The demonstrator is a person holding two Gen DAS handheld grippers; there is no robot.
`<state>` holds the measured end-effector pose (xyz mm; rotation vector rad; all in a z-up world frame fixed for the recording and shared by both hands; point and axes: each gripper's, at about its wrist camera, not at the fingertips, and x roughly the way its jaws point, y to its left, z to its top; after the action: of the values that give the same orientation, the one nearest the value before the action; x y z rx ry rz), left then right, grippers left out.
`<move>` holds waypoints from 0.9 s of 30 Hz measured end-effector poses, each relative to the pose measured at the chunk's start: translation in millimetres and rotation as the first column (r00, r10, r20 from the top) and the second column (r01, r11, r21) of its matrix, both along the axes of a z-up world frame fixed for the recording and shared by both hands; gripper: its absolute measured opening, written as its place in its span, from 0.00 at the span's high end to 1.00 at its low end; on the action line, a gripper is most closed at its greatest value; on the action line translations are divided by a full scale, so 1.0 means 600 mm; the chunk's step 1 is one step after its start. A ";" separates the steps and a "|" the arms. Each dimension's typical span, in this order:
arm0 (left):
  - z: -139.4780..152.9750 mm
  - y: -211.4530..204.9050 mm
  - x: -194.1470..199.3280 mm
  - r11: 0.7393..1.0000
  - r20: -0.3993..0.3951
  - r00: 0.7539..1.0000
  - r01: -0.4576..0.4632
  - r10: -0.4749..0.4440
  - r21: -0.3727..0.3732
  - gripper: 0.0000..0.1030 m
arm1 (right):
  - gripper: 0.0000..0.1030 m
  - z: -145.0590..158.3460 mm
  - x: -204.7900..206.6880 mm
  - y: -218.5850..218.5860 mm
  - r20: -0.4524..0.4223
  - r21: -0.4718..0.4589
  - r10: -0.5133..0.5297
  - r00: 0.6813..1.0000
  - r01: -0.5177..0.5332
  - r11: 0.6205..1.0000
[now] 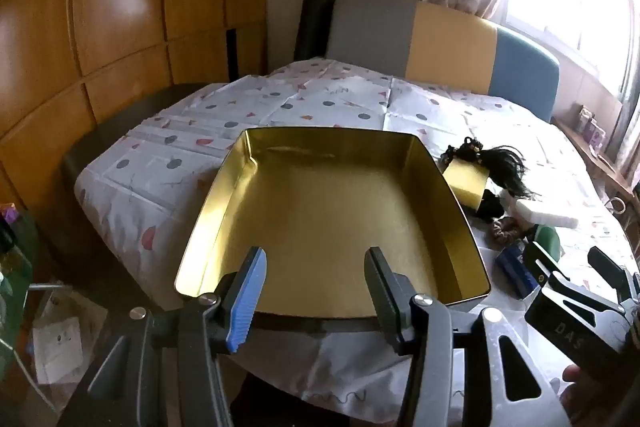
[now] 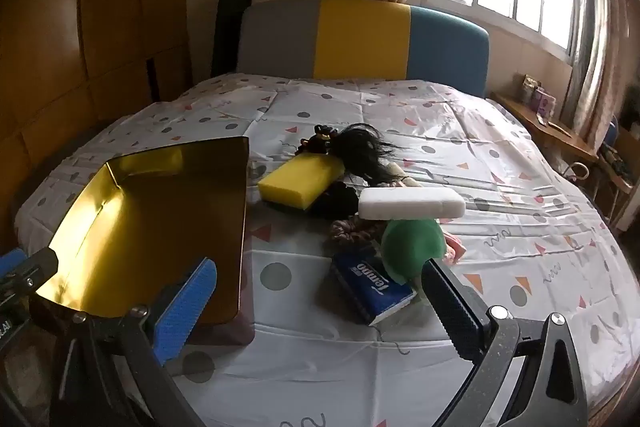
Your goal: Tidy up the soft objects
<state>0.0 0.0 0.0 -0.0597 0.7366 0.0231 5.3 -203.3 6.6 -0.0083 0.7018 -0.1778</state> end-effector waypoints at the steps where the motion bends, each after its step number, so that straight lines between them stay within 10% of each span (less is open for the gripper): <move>1: 0.000 -0.001 0.000 1.000 0.008 1.000 0.001 -0.001 0.004 0.50 | 0.00 -0.001 0.001 0.000 0.000 0.000 -0.001 1.000 0.001 1.000; 27: -0.001 0.003 0.000 1.000 0.006 1.000 -0.008 0.008 0.015 0.50 | 0.00 0.005 -0.001 0.014 0.020 -0.010 0.015 1.000 -0.015 1.000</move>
<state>-0.1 1.6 -0.9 -0.0485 0.7305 0.0362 4.8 -194.8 9.3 -0.0212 0.6802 -0.1670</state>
